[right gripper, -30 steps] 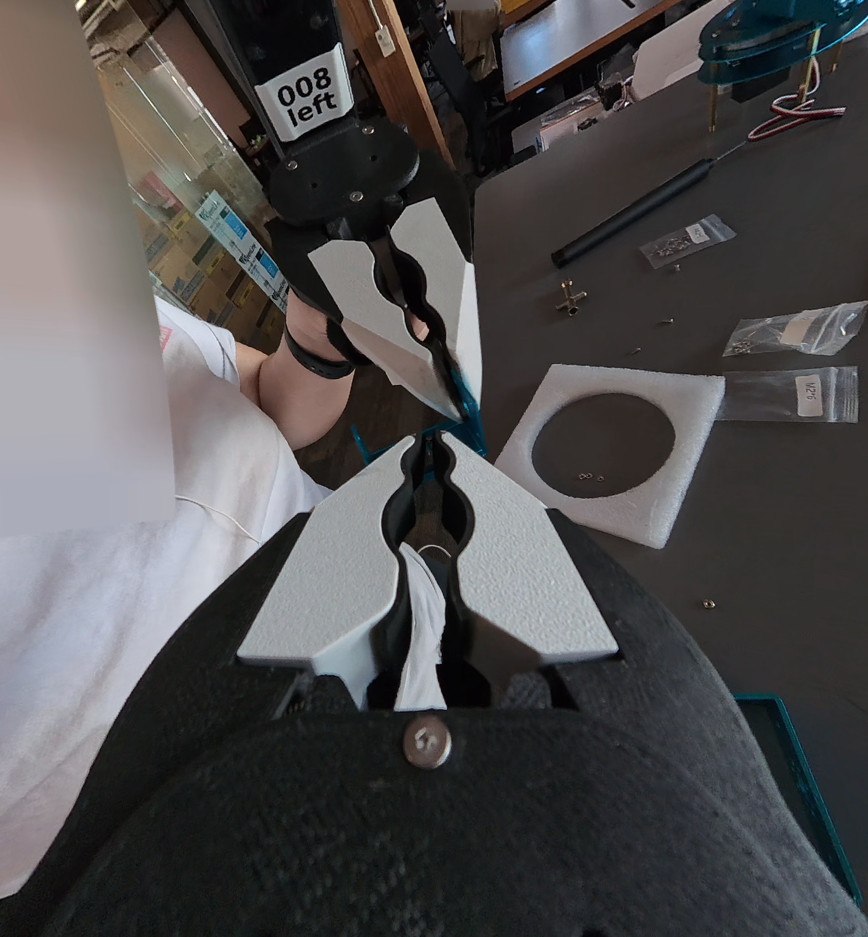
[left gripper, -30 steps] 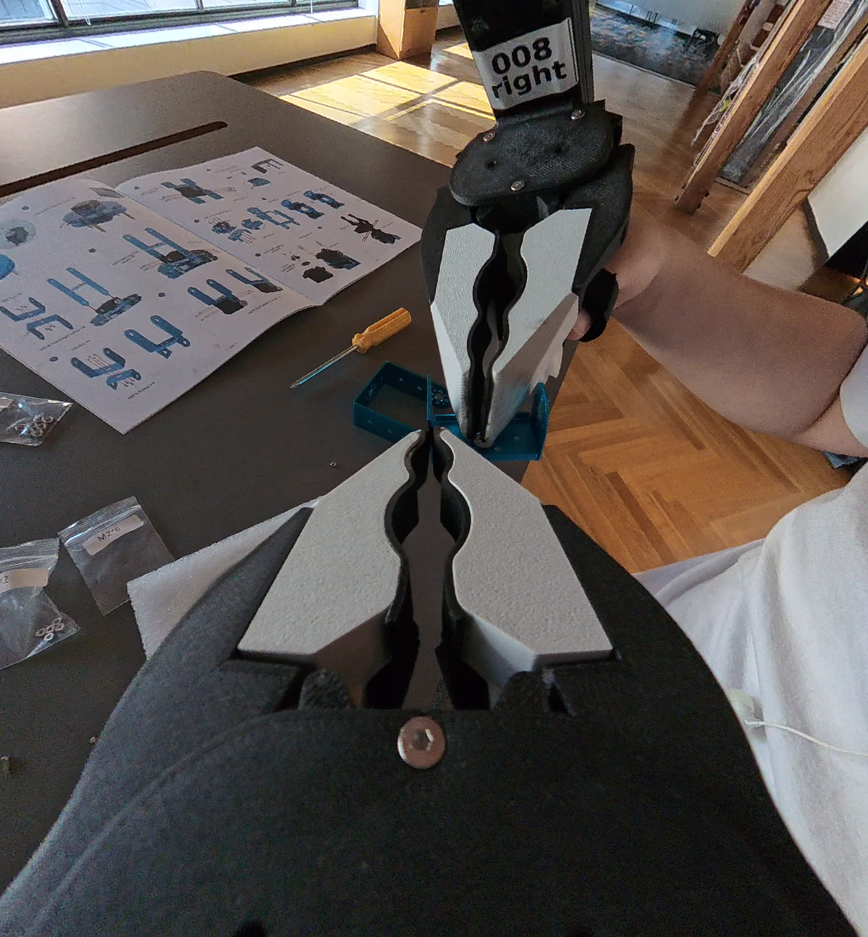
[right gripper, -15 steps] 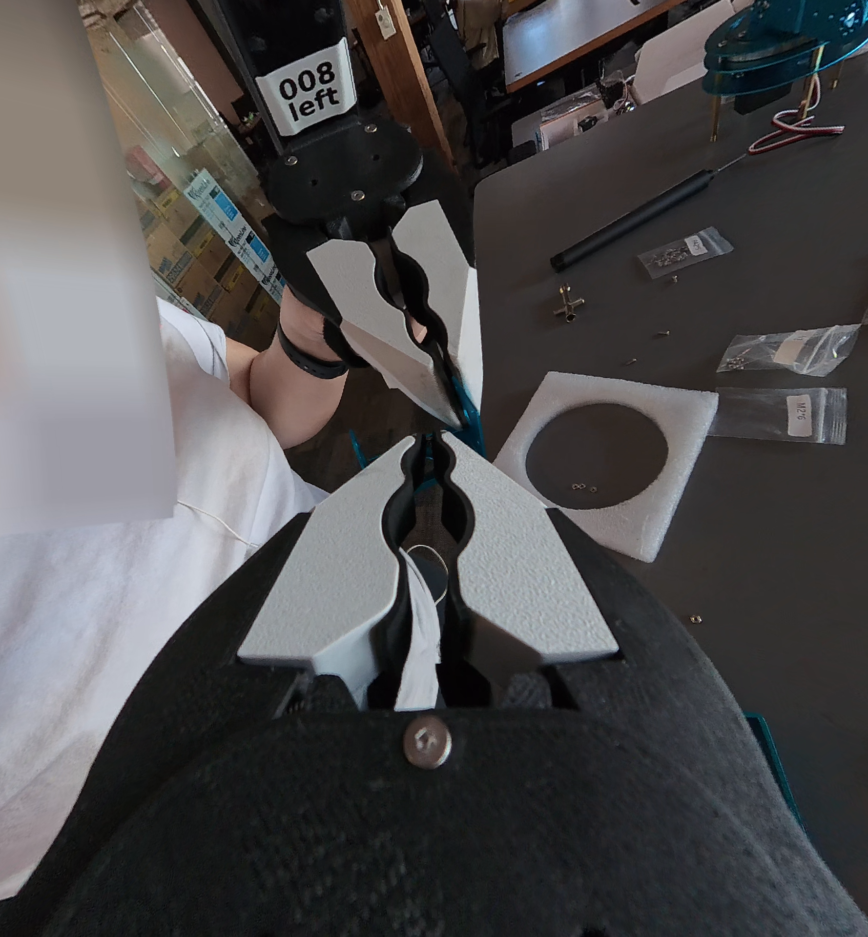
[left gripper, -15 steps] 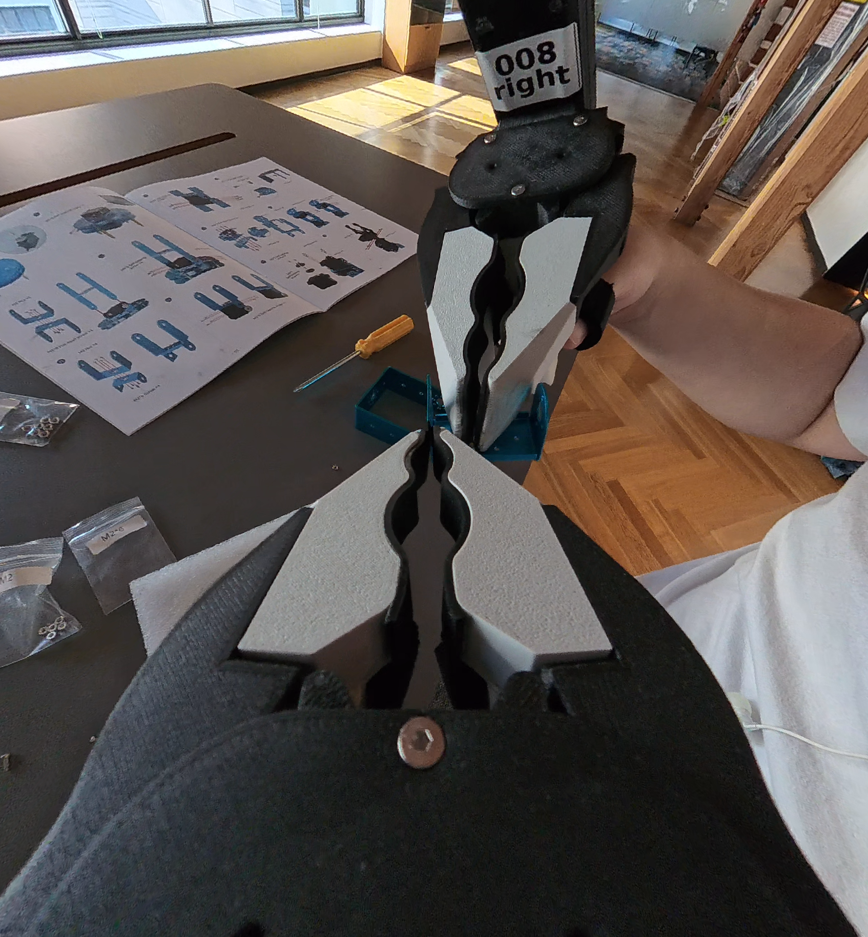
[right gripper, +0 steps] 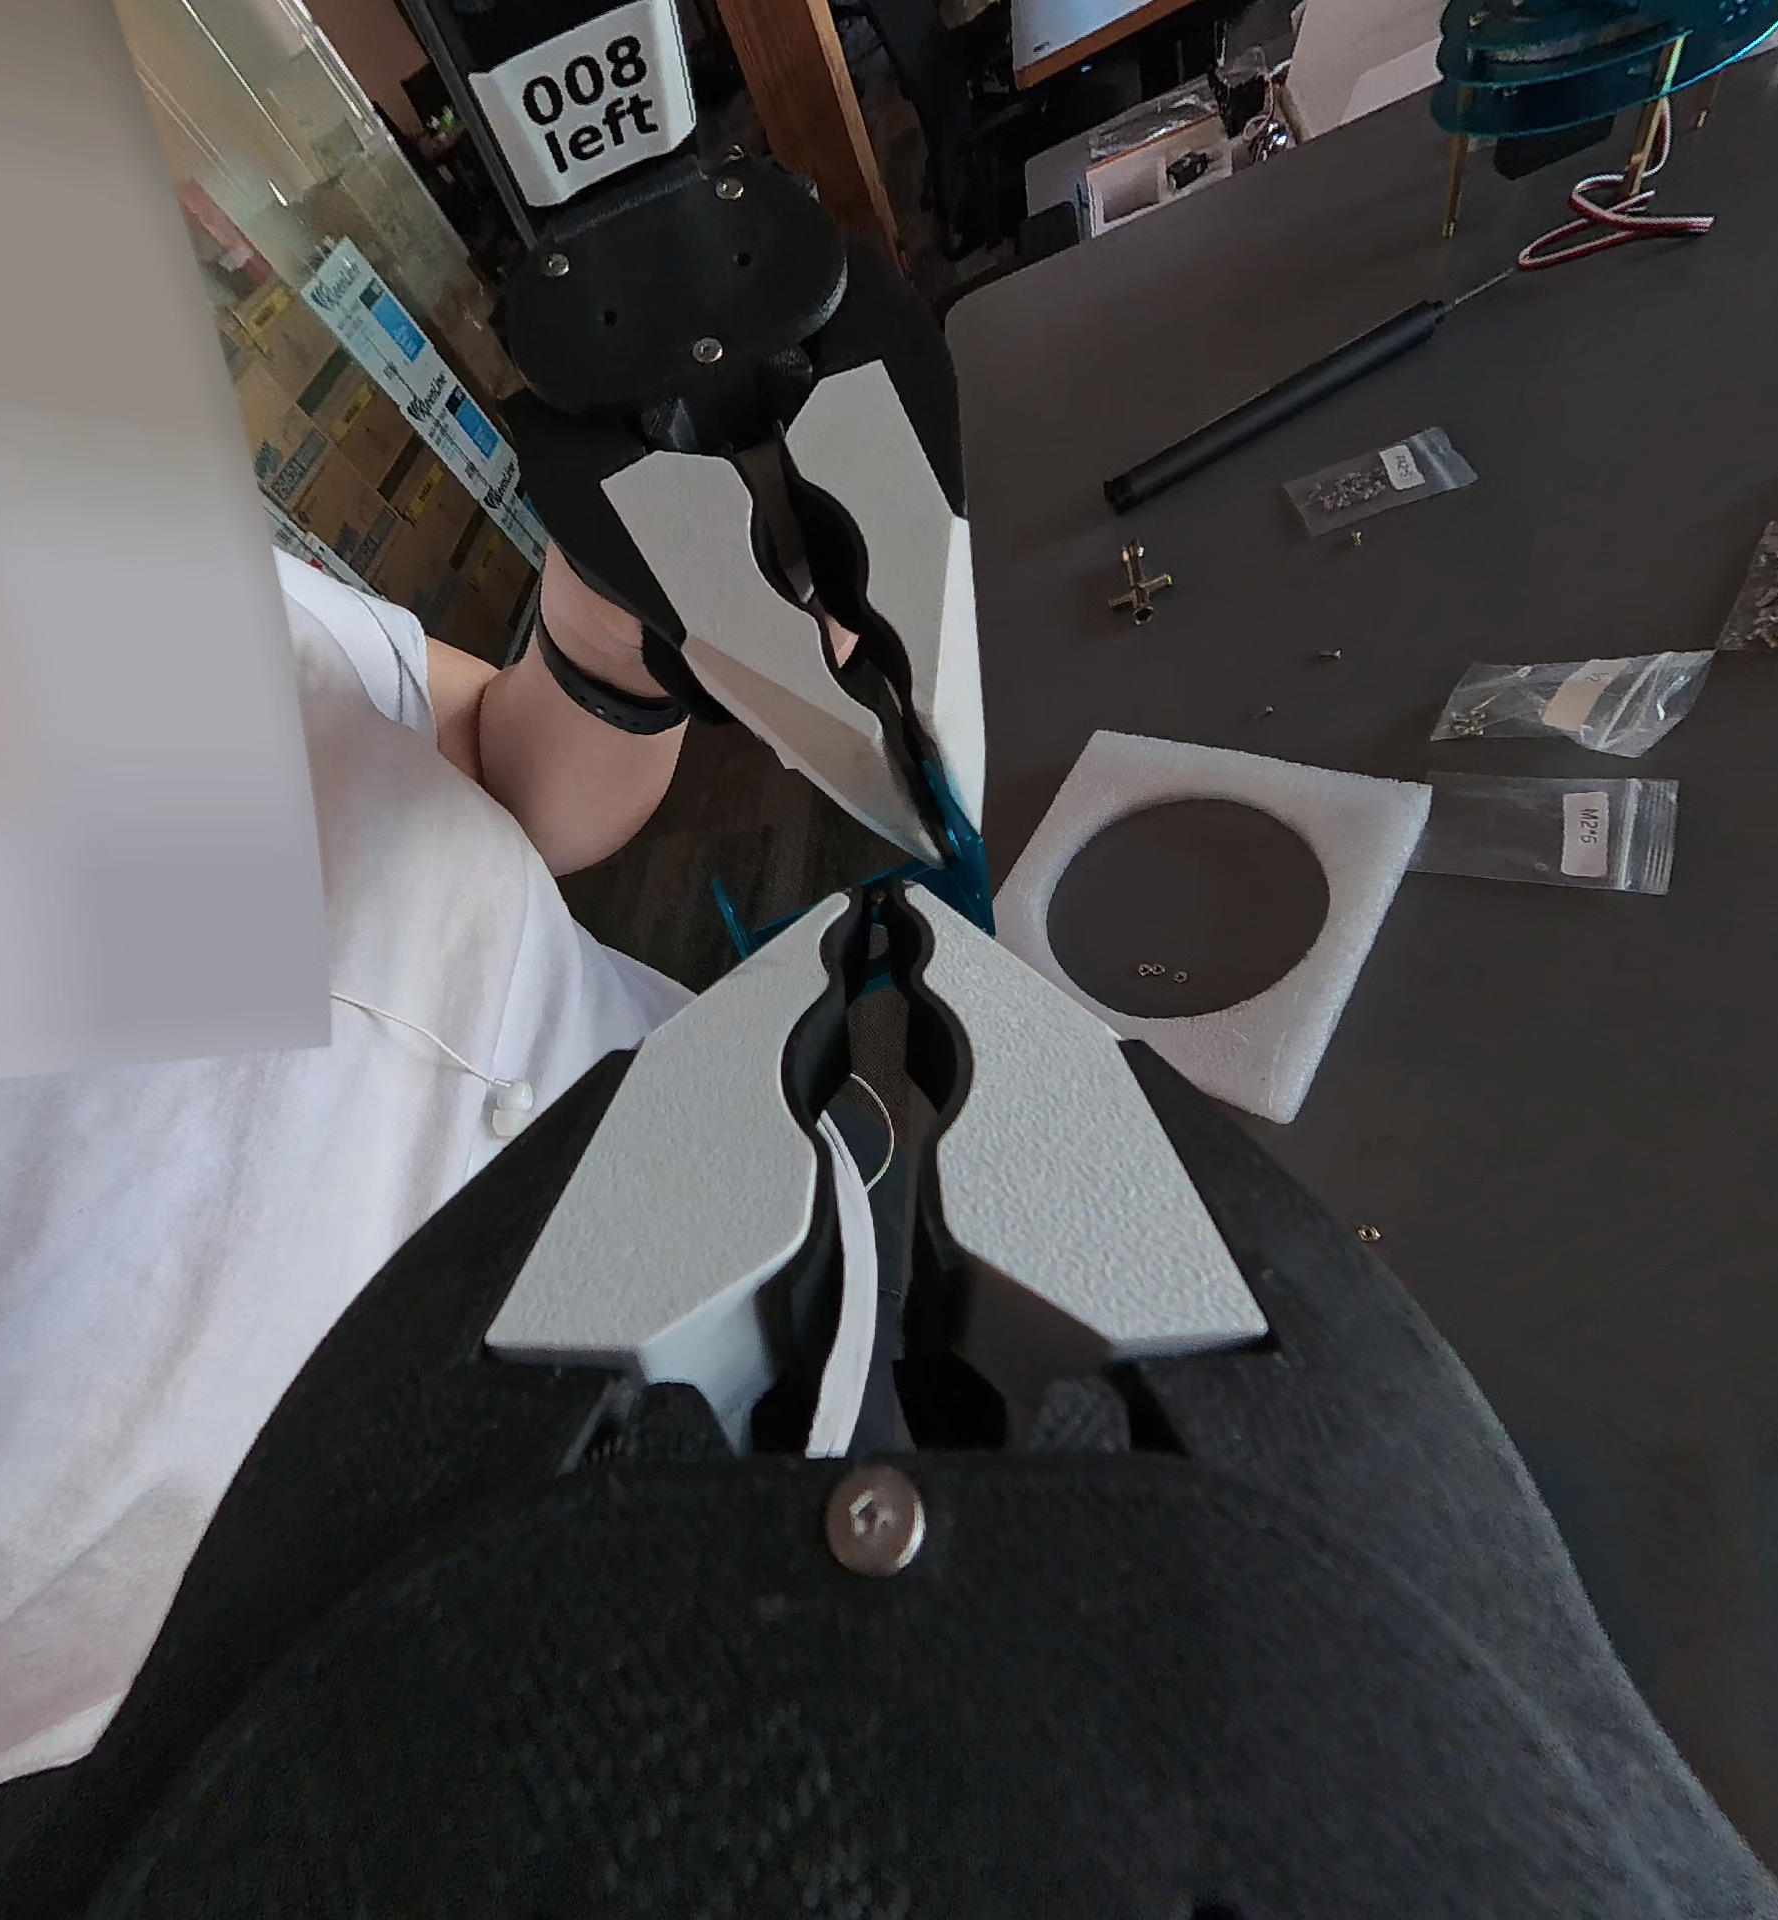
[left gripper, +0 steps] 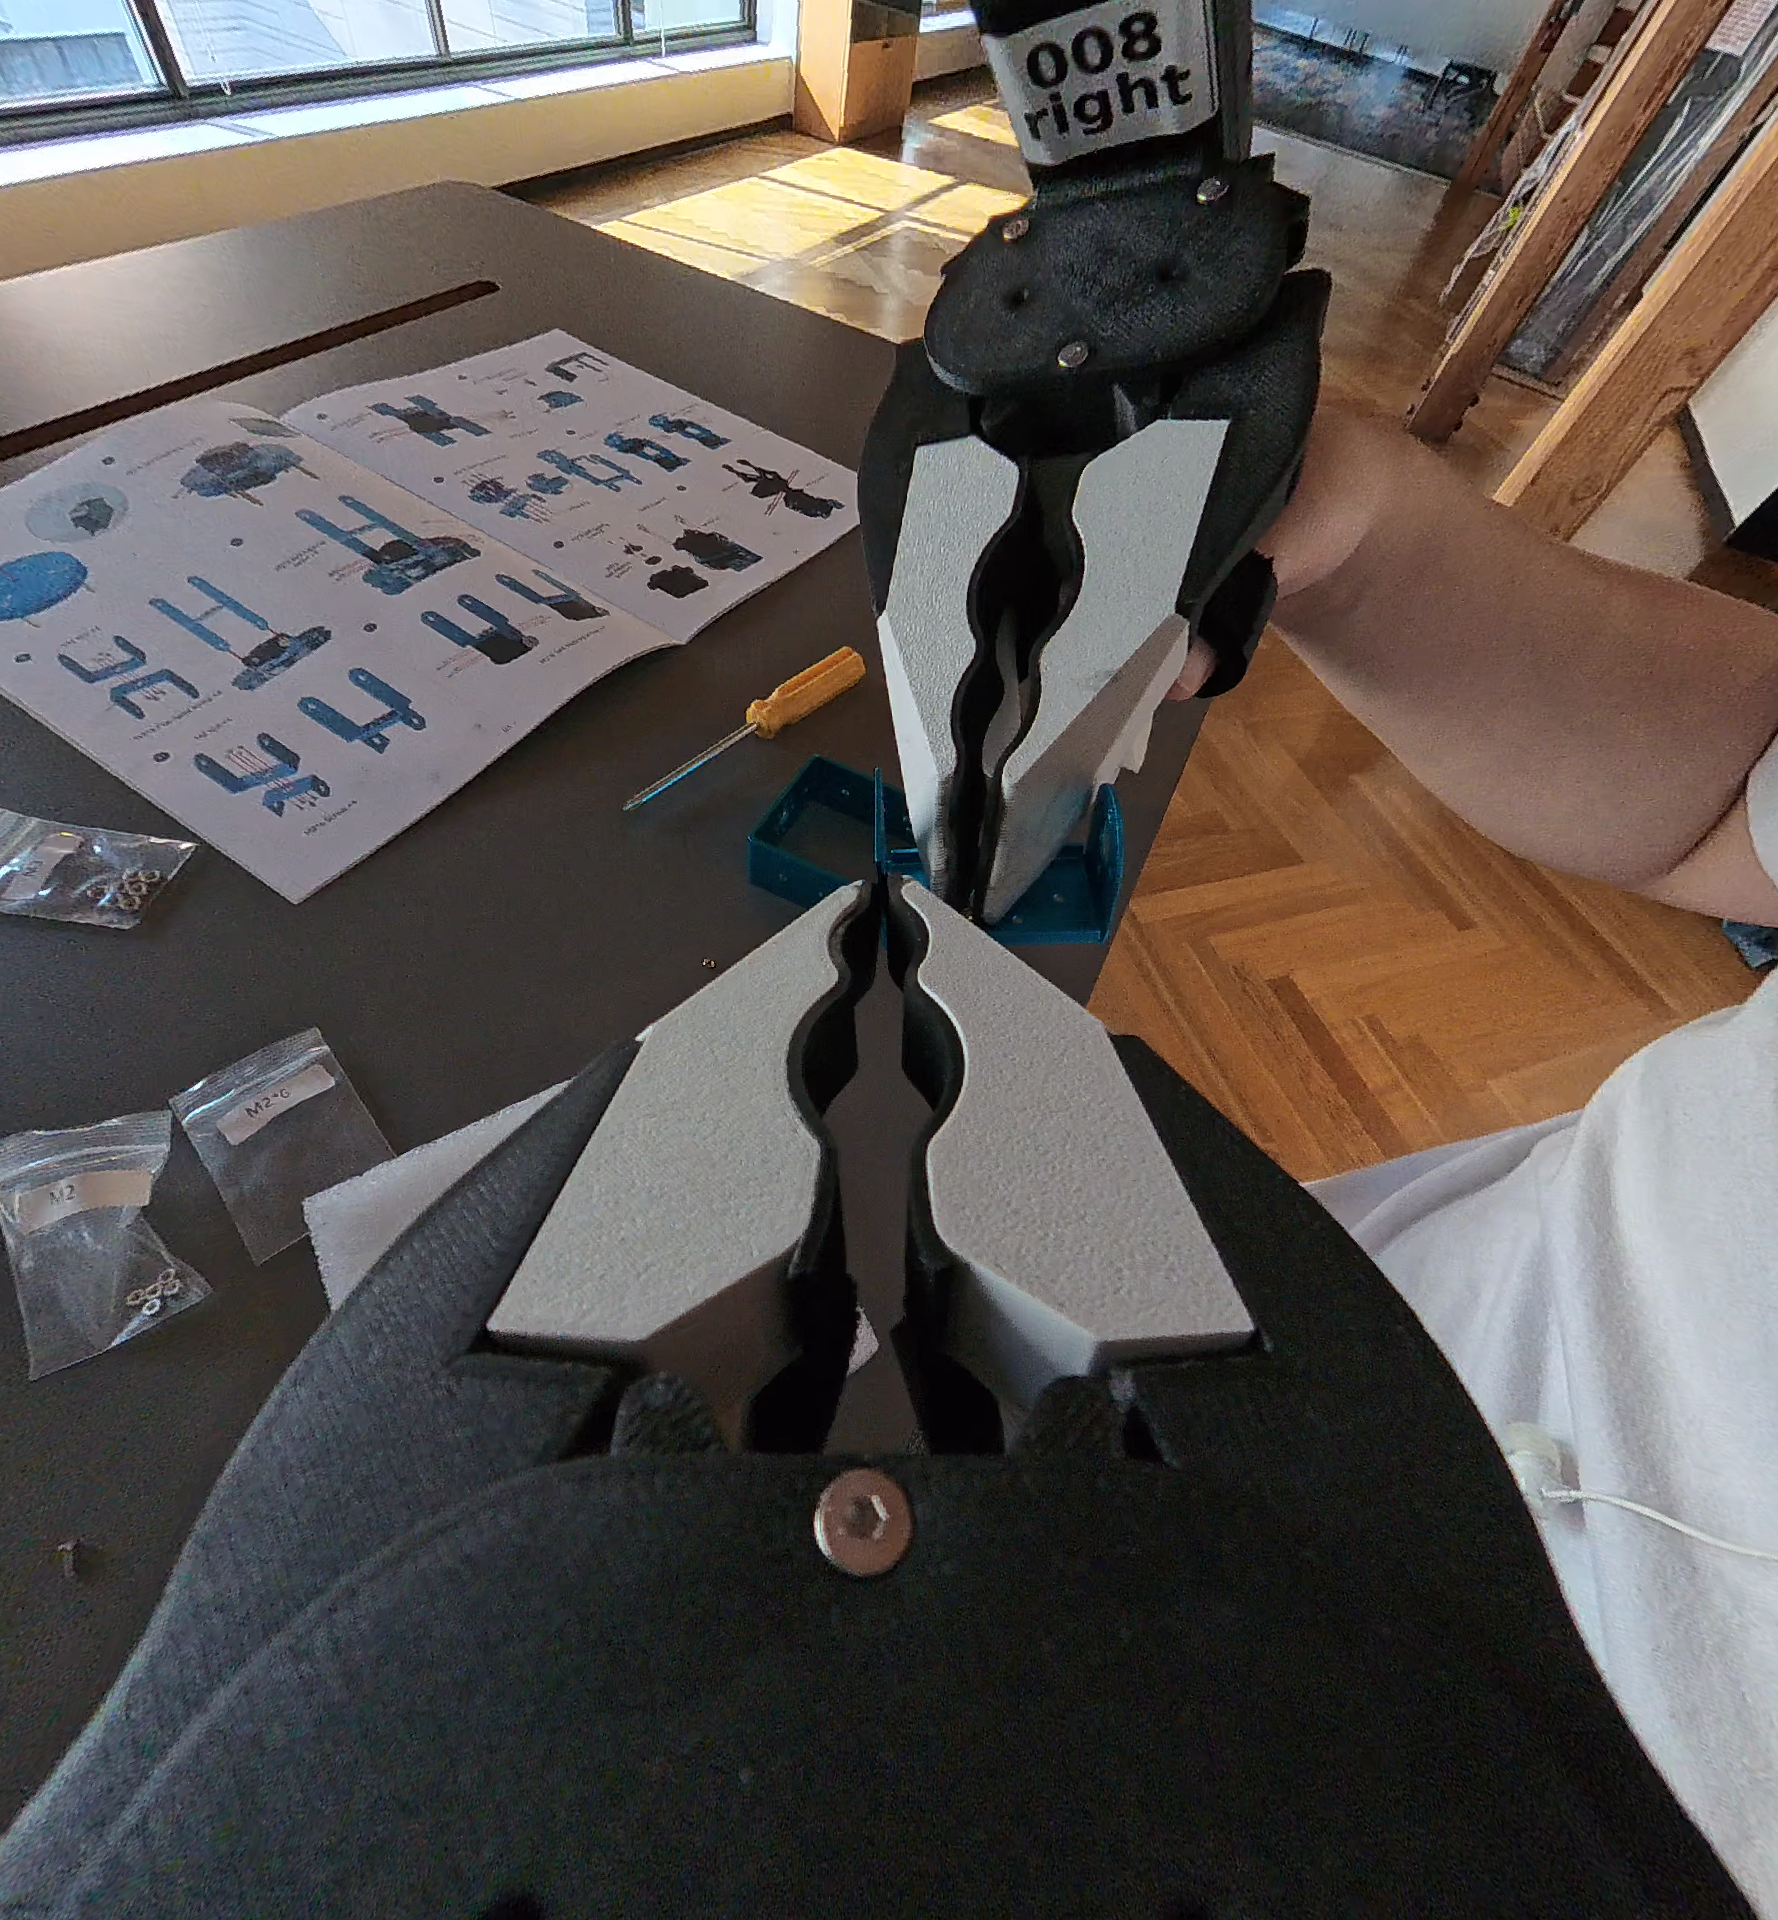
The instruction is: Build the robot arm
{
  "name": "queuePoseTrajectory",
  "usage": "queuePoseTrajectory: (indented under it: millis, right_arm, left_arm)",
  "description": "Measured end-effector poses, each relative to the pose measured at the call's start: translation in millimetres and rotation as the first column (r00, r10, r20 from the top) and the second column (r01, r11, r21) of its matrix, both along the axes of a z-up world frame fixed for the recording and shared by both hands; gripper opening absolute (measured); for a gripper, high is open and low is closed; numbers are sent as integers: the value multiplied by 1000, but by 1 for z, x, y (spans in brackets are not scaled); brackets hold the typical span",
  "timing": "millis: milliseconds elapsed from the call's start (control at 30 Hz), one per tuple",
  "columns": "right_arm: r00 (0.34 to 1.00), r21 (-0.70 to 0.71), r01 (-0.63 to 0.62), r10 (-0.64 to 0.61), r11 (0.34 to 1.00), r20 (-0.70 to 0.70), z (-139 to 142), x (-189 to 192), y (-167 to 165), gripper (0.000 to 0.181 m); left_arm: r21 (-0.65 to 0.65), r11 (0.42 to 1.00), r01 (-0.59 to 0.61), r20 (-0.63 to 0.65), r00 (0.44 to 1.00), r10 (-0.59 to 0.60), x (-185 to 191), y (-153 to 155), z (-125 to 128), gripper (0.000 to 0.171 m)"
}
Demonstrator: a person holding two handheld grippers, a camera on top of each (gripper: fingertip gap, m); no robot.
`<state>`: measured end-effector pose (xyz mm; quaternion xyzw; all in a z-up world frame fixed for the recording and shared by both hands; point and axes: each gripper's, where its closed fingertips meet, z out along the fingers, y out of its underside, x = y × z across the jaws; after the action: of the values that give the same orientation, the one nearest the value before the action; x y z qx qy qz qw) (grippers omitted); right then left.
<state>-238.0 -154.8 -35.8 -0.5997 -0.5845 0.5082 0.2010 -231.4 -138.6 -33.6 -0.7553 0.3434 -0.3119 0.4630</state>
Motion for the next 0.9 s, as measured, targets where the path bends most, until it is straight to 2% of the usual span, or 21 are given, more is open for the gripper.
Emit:
queuePoseTrajectory:
  millis: [300, 433, 533, 600, 667, 733, 900]
  right_arm:
    - [1000, 51, 1, -2, 999, 21, 1, 3, 3, 1]
    - [999, 50, 34, -32, 998, -36, 11, 5, 10, 1]
    - [986, 61, 105, -96, 993, -134, 24, 14, 16, 5]
    - [950, 46, 231, -215, 972, -227, 31, 25, 26, 10]
    - [874, -10, 392, -375, 920, -309, 32, 35, 37, 25]
    - [810, -29, 484, -461, 874, -364, 25, 38, 35, 39]
    - [707, 57, 672, -617, 738, -345, -12, 30, 43, 48]
  left_arm:
    - [2, 1000, -4, -10, 1000, 4, -1, 2, -1, 0]
    - [-5, 1000, -13, -14, 1000, 13, -3, 4, -5, 0]
    - [-10, 999, -51, -27, 998, 50, -11, 9, -13, 0]
    - [-17, 994, -106, -41, 994, 105, -20, 16, -21, 0]
    - [-25, 984, -175, -52, 983, 174, -28, 24, -28, 0]
    - [-27, 968, -250, -68, 966, 248, -35, 34, -35, 0]
    - [-46, 927, -373, -82, 926, 368, -33, 59, -47, 0]
